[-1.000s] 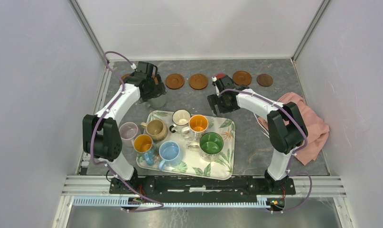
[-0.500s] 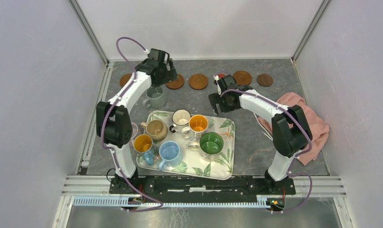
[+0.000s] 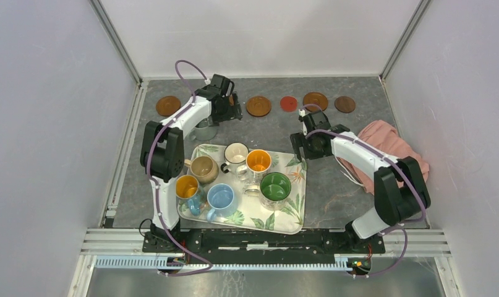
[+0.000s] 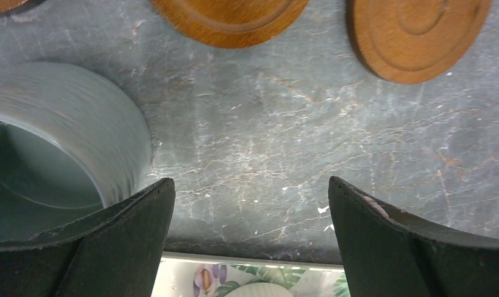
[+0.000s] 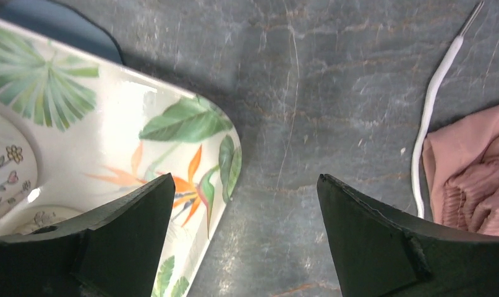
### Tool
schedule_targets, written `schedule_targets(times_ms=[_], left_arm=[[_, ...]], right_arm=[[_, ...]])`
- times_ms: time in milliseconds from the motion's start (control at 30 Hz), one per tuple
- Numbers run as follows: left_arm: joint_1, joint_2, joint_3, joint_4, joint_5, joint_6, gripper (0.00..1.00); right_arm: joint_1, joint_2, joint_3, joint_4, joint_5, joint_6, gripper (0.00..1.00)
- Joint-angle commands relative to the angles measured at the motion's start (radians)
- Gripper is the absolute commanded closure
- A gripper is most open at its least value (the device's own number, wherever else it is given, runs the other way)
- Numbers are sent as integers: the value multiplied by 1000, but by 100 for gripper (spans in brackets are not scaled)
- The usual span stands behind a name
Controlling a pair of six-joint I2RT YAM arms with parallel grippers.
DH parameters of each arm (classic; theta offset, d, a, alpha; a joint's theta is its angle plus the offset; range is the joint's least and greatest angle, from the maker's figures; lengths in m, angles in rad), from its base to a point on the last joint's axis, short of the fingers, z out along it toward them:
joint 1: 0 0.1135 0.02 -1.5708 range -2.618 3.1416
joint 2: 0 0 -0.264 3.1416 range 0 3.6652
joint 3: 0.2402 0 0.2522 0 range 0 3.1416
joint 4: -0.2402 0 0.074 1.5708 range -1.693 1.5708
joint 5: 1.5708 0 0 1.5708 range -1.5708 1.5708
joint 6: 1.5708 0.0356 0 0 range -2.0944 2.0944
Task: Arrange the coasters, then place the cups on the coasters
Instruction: Move the cup to the center of the board.
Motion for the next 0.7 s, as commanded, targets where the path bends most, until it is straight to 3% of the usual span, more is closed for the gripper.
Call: schedule_targets(times_ms=[0,233,667], left_arm=[[37,-5,-49,26,-9,-16,0],[101,-24,-134,55,-22,-22,0],[132,-102,-181,81,22,7,0]], right_arm=[[3,-89,-62,12,-21,21,8],[4,-190,-176,18,-69,31,13],[23,-250,-310,73,-206,56,35]])
